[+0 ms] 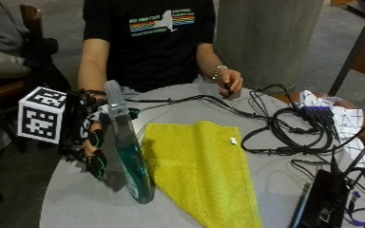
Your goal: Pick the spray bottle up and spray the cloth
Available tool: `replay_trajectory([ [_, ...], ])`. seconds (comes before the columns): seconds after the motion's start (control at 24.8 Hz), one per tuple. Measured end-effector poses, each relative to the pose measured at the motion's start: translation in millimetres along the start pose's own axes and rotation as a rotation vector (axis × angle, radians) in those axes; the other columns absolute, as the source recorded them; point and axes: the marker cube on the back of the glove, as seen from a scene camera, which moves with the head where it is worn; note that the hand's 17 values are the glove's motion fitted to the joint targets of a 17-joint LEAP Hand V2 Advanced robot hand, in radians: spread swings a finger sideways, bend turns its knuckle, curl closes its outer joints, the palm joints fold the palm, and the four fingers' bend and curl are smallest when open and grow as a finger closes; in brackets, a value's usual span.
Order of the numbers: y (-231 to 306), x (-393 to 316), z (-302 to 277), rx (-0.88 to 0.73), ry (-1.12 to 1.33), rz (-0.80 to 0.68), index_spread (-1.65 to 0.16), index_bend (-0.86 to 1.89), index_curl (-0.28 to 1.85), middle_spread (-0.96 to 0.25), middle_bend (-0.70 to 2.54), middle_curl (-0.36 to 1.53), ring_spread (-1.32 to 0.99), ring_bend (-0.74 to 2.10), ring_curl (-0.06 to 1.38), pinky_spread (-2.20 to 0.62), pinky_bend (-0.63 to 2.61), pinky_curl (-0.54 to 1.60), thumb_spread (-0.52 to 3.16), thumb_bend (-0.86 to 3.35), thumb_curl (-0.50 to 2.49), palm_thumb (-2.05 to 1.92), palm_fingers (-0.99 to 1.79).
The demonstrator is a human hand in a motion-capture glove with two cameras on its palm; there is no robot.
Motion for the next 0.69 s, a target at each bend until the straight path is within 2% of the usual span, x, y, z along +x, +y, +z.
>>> replay_trajectory([
  [0.69, -47, 1, 36, 0.021, -0.022, 0.041, -0.36, 0.05, 0.17, 0.08, 0.28, 0.43, 0.09, 0.36, 0.35, 0.30, 0.61, 0.38, 0.86, -0.07, 0.42, 0.75, 0.30],
])
